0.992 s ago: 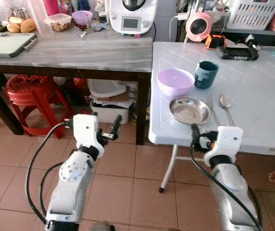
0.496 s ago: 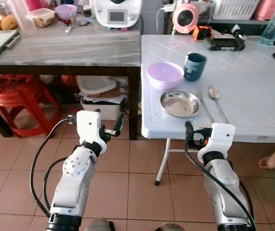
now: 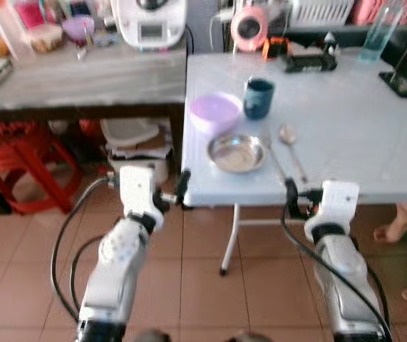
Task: Setting the table
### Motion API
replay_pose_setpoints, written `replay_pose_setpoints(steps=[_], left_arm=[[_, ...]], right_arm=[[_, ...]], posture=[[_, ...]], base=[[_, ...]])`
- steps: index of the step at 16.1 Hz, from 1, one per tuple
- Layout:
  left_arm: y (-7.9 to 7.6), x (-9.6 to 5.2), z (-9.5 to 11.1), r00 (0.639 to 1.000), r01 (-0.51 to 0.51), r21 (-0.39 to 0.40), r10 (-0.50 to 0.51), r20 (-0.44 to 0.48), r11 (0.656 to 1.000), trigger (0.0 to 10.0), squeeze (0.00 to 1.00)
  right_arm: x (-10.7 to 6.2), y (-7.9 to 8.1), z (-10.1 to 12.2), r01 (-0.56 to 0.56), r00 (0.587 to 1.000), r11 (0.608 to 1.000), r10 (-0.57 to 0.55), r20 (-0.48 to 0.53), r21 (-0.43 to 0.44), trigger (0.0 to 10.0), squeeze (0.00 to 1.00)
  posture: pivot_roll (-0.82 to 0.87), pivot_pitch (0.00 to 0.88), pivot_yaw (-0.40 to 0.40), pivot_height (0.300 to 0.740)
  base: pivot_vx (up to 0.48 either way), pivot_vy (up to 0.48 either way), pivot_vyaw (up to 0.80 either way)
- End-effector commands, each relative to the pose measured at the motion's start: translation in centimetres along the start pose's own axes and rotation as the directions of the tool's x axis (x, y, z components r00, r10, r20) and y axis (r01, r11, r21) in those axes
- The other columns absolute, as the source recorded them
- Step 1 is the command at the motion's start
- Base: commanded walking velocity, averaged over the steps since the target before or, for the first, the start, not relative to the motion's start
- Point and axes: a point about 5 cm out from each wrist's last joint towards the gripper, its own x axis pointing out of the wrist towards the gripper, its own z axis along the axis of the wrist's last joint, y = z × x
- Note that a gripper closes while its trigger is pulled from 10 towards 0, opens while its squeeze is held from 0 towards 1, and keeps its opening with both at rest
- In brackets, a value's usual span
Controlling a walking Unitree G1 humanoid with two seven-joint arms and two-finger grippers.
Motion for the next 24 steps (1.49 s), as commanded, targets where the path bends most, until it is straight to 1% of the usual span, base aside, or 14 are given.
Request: replay_pose_setpoints(steps=[1, 2, 3, 4, 5, 7, 8, 9, 11, 14, 17, 19, 22, 24], left_arm=[[0.5, 0.0, 0.0, 1.000, -0.023, 0.025, 0.023, -0.002, 0.999, 10.0, 0.00], [0.6, 0.1, 0.2, 0.999, -0.035, 0.025, 0.035, 0.012, 0.999, 10.0, 0.00], [0.9, 0.2, 0.5, 0.996, -0.086, 0.052, 0.084, 0.027, 0.995, 10.0, 0.00], [1.3, 0.1, 0.6, 0.992, -0.113, 0.029, 0.111, 0.053, 0.993, 10.0, 0.00], [1.8, -0.2, 0.6, 0.991, -0.128, 0.027, 0.127, 0.044, 0.991, 10.0, 0.00], [2.5, -0.9, 0.6, 0.993, -0.113, 0.056, 0.110, 0.051, 0.992, 10.0, 0.00], [2.6, -1.0, 0.4, 0.991, -0.123, 0.075, 0.120, 0.051, 0.990, 10.0, 0.00], [2.6, -1.1, 0.4, 0.993, -0.111, 0.069, 0.107, 0.058, 0.991, 10.0, 0.00], [2.5, -1.1, 0.5, 0.993, -0.104, 0.067, 0.099, 0.067, 0.992, 10.0, 0.00], [2.0, -1.0, 0.6, 0.995, -0.077, 0.067, 0.072, 0.070, 0.995, 10.0, 0.00], [2.1, -1.1, 0.6, 0.995, -0.075, 0.068, 0.070, 0.070, 0.995, 10.0, 0.00], [2.4, -1.4, 0.4, 0.993, -0.105, 0.073, 0.100, 0.065, 0.992, 10.0, 0.00], [2.4, -1.5, 0.3, 0.992, -0.115, 0.071, 0.110, 0.067, 0.991, 10.0, 0.00], [2.9, -2.0, 0.2, 0.986, -0.159, 0.080, 0.155, 0.055, 0.984, 10.0, 0.00]], right_arm=[[0.2, 0.9, 1.0, -0.029, 0.999, 1.000, 0.029, 0.043, 0.004, 10.0, 0.00], [0.2, 0.9, 1.0, -0.030, 0.999, 1.000, 0.030, 0.042, 0.000, 10.0, 0.00], [0.0, 0.8, 1.2, -0.024, 0.997, 0.999, 0.026, 0.066, -0.038, 10.0, 0.00], [-0.1, 0.5, 1.1, -0.013, 0.998, 0.999, 0.015, 0.057, -0.048, 10.0, 0.00], [-0.1, 0.1, 0.8, 0.013, 1.000, 1.000, -0.012, 0.026, -0.017, 10.0, 0.00], [-0.3, 0.0, 1.0, 0.001, 1.000, 1.000, 0.000, 0.030, -0.020, 10.0, 0.00], [-0.5, -0.1, 1.0, 0.029, 0.999, 0.998, -0.027, 0.034, -0.055, 10.0, 0.00], [-0.8, 0.2, 1.1, 0.006, 0.999, 0.998, -0.002, 0.051, -0.059, 10.0, 0.00], [-0.9, 0.3, 0.9, 0.022, 0.999, 0.999, -0.021, 0.042, -0.034, 10.0, 0.00], [-0.8, 0.3, 1.3, 0.015, 0.998, 0.999, -0.012, 0.054, -0.050, 10.0, 0.00], [-1.1, 0.5, 2.3, -0.020, 0.993, 0.995, 0.031, 0.115, -0.094, 10.0, 0.00], [-1.8, 0.3, 3.0, -0.021, 0.986, 0.995, 0.037, 0.163, -0.098, 10.0, 0.00], [-2.0, 0.3, 2.9, -0.024, 0.985, 0.993, 0.043, 0.167, -0.112, 10.0, 0.00], [-2.1, 0.0, 3.0, -0.017, 0.985, 0.993, 0.037, 0.171, -0.115, 10.0, 0.00]], posture=[[0.01, 0.000, 0.035, 0.740], [0.01, 0.000, 0.034, 0.740], [0.01, 0.000, 0.034, 0.740], [0.01, 0.000, 0.031, 0.740], [0.01, 0.000, 0.031, 0.740], [0.01, 0.000, 0.029, 0.740], [0.01, 0.000, 0.024, 0.740], [0.01, 0.000, 0.023, 0.740], [0.00, 0.000, 0.027, 0.740], [0.00, 0.000, 0.029, 0.740], [0.00, 0.000, 0.030, 0.740], [0.01, 0.000, 0.027, 0.740], [0.00, 0.000, 0.026, 0.740], [0.00, 0.000, 0.026, 0.740]], base=[[0.000, 0.000, 0.00], [0.000, 0.000, 0.00], [0.000, 0.000, 0.00], [0.000, 0.000, 0.00], [0.000, 0.000, 0.00], [0.000, 0.000, 0.00], [0.000, 0.000, 0.00], [0.000, 0.000, 0.00], [0.315, 0.000, 0.00], [0.431, 0.000, 0.00], [0.431, 0.000, 0.00], [0.409, 0.000, 0.00], [0.317, 0.000, 0.00], [0.000, 0.000, 0.00]])
